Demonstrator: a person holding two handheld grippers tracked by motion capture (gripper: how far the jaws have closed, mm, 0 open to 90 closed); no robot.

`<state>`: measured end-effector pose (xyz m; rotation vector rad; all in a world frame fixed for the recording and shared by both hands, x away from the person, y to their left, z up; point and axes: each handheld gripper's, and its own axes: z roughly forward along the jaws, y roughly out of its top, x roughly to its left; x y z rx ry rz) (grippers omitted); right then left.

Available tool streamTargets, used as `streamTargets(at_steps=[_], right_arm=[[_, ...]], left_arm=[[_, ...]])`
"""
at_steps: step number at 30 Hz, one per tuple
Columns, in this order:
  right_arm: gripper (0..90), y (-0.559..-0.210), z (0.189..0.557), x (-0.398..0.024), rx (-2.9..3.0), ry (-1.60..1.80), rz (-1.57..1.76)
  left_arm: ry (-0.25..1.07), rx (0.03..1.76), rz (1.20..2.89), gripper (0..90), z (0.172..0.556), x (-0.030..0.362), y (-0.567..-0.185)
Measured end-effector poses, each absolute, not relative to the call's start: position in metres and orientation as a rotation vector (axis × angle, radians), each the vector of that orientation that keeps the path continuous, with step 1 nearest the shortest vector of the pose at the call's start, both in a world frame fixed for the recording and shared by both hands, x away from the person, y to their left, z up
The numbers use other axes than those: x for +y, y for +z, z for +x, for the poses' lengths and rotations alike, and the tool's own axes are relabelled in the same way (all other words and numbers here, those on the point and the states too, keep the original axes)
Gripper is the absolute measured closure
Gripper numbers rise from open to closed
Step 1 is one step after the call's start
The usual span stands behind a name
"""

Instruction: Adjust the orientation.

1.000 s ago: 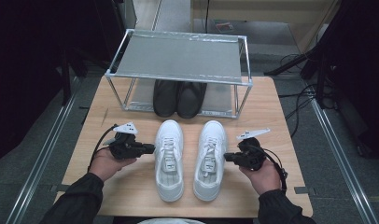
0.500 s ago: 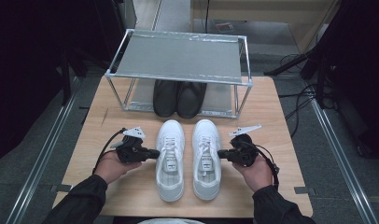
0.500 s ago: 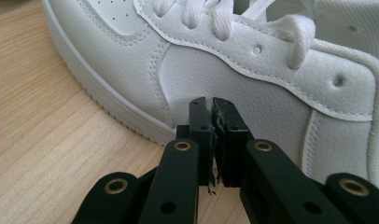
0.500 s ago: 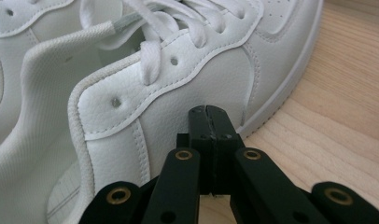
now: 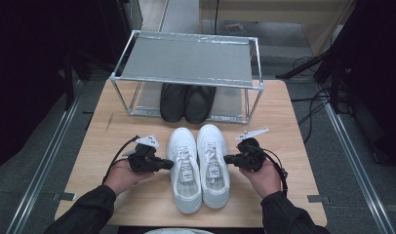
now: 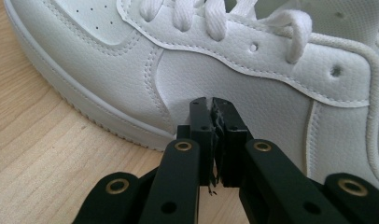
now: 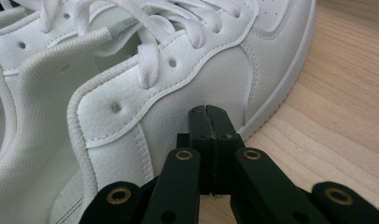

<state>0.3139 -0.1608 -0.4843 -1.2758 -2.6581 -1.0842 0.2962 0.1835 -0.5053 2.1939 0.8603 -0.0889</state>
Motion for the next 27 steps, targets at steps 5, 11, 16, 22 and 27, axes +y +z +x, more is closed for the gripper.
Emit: streamTargets(at_steps=[5,11,16,22,27], right_arm=[[90.0,-0.486,0.317,-0.161,-2.645,-1.091,-1.285],[90.0,-0.486,0.319,-0.162,-2.649,-1.098,-1.277],[90.0,-0.486,0.32,-0.161,-2.662,-1.1,-1.274],[90.0,-0.486,0.326,-0.165,-2.67,-1.113,-1.318],[90.0,-0.486,0.335,-0.17,-2.659,-1.13,-1.365]], left_arm=[[-0.144,0.882,2.153,89.4,0.296,0.183,-0.505],[-0.122,0.869,2.149,90.0,0.293,0.18,-0.506],[-0.111,0.873,2.153,90.0,0.29,0.176,-0.506],[-0.122,0.808,2.182,90.0,0.283,0.162,-0.506],[-0.14,0.76,2.199,90.0,0.283,0.155,-0.505]])
